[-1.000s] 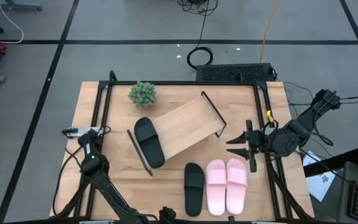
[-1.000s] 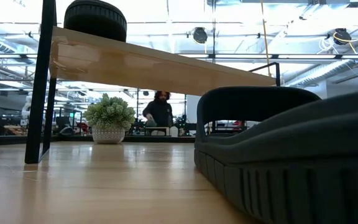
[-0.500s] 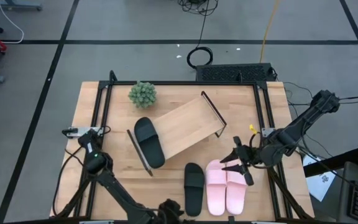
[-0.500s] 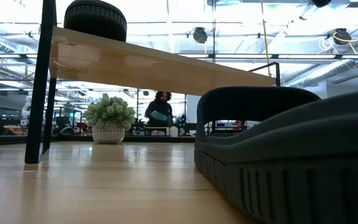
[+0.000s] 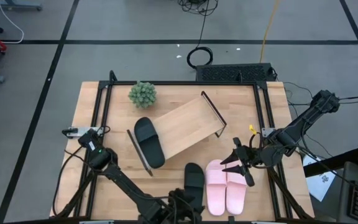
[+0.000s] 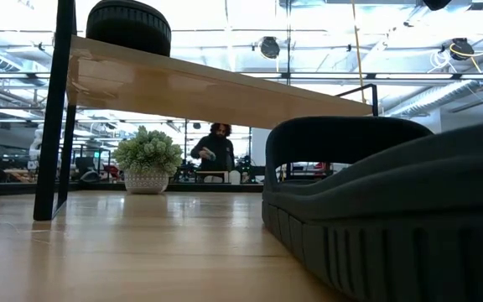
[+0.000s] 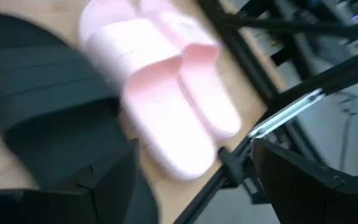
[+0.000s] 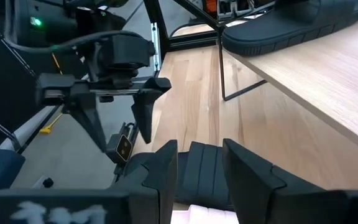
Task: Pick and place slides into the shelf
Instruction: Put the black slide on the shelf
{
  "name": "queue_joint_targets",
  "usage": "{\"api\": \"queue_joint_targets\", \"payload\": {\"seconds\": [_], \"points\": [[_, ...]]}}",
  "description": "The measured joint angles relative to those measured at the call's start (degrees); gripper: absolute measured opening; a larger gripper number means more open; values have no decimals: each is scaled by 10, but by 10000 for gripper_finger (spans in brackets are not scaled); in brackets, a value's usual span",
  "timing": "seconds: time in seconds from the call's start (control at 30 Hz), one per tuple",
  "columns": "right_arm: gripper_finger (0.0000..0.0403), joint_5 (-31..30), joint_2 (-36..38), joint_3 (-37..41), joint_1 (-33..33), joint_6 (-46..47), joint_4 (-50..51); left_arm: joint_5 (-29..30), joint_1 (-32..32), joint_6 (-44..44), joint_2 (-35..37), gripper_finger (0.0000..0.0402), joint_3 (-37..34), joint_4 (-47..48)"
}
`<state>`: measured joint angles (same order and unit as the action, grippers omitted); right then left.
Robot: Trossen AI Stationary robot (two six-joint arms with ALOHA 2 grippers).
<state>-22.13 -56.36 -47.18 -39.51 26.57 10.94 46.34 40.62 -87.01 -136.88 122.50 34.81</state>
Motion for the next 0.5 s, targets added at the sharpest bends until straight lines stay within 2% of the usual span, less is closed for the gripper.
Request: {"api": "queue_joint_targets", "payload": {"seconds": [0.2, 0.37, 0.5], "points": [[118, 5, 0, 0, 0, 15, 0, -9, 3, 20, 0, 310, 0, -60], [118, 44, 0, 0, 0, 15, -3, -1, 36, -12, 0, 310, 0, -59], [118, 44, 0, 0, -7, 9, -7, 40, 69, -88, 0, 310, 0, -36]]}}
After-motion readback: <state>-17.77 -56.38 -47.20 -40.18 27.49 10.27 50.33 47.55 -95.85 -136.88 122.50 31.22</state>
